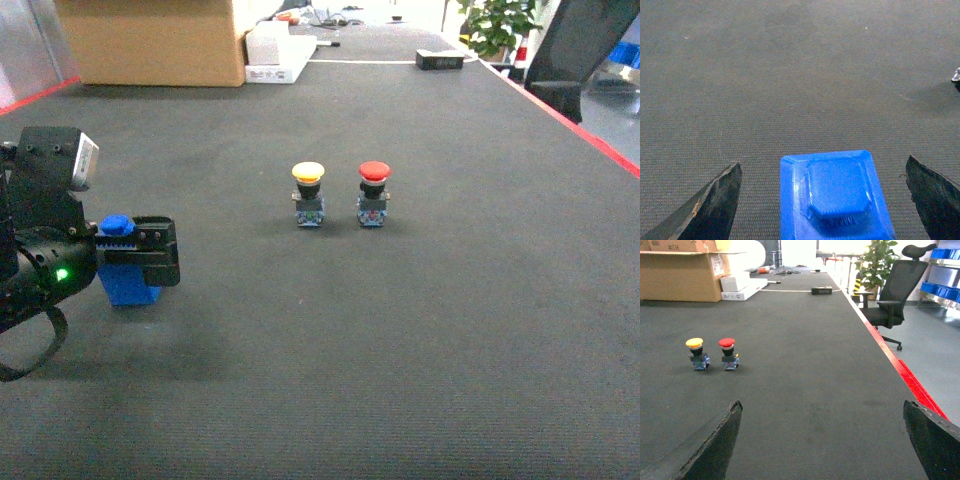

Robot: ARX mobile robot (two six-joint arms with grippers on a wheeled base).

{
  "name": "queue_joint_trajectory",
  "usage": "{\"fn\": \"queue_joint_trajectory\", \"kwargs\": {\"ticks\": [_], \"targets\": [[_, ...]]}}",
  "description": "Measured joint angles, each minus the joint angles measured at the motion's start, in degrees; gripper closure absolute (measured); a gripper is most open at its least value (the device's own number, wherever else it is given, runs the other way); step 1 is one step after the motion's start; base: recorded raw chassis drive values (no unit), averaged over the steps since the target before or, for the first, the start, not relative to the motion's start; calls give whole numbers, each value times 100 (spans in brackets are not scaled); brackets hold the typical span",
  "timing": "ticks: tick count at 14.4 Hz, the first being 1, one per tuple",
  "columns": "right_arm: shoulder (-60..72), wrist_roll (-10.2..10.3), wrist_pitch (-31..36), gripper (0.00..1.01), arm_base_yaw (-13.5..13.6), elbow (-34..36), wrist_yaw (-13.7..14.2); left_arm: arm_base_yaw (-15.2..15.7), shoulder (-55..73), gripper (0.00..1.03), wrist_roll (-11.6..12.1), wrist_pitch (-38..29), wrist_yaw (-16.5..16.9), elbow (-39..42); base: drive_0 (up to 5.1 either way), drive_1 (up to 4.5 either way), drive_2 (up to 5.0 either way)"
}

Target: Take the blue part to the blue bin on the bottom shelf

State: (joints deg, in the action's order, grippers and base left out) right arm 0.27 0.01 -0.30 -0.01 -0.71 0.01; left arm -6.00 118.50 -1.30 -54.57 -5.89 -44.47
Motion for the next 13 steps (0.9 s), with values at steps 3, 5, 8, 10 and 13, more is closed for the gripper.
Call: {"fn": "queue_joint_trajectory", "kwargs": {"ticks": [3,5,8,10,13], "targets": [[0,0,0,3,0,0,0,59,433,11,-120,15,11,-385,0,0,0],[0,0,0,3,0,0,0,52,459,44,-120,-7,79,-420,0,0,0],[0,0,0,3,0,0,0,-20,273,57,50,-315,-37,-111,0,0,0],[0,0,0,3,0,0,0,-223,-745,57,35,-549,-291,686,0,0,0],[0,0,0,3,0,0,0,-636,-4030,57,9,546,-846,2116,0,0,0]]}}
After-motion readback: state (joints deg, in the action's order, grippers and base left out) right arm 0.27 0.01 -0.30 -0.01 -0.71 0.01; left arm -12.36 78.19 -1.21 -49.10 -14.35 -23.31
